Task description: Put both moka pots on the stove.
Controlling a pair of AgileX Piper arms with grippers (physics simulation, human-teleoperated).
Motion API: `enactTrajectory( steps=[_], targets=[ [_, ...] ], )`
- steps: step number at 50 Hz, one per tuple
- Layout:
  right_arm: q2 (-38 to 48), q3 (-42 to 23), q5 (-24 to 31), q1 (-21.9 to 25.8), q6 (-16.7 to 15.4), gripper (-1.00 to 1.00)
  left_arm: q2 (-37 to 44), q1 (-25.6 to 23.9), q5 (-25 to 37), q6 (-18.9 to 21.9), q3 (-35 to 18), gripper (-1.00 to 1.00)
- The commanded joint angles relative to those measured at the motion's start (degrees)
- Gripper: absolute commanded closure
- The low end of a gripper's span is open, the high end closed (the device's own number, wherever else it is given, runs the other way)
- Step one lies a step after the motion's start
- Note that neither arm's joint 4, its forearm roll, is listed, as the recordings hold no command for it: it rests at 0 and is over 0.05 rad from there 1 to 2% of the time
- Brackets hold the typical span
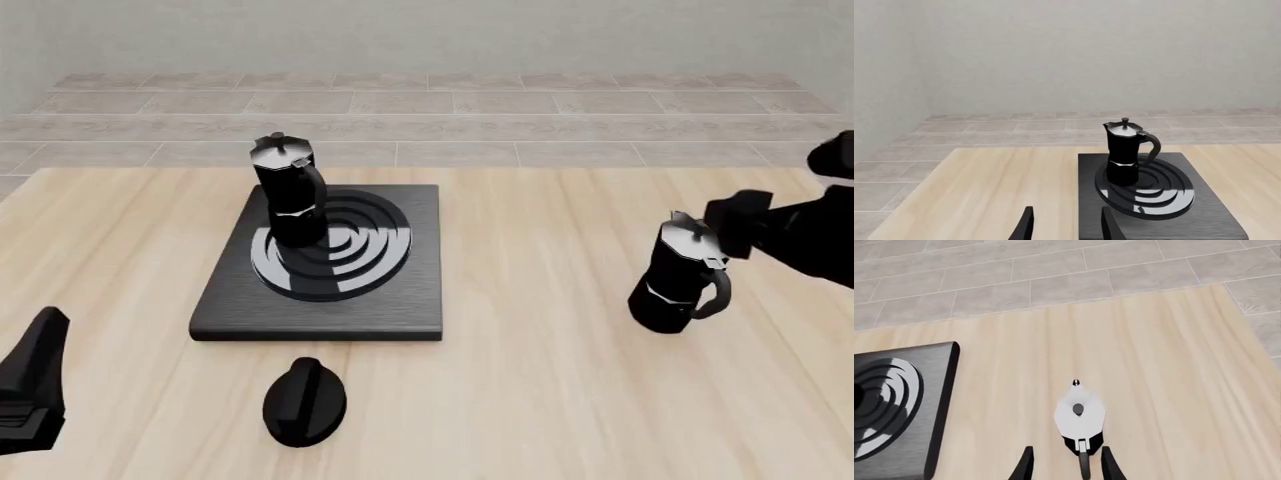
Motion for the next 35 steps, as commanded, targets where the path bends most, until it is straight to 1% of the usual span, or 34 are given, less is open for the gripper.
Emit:
enactTrajectory(
  steps=[1,12,35],
  targets=[
    [2.9,-1.6,0.1,-0.4,-0.9,-1.00,0.0,0.1,0.0,0.0,0.0,-1.00],
    [5.6,-1.0,-1.9,-1.4,-2.4,-1.00,0.0,0.1,-0.1,0.1,0.2,-1.00],
    [11.0,3.8,-8.1,-2.0,-2.5,-1.00,0.0,0.0,-0.1,0.0,0.3,-1.00]
  ],
)
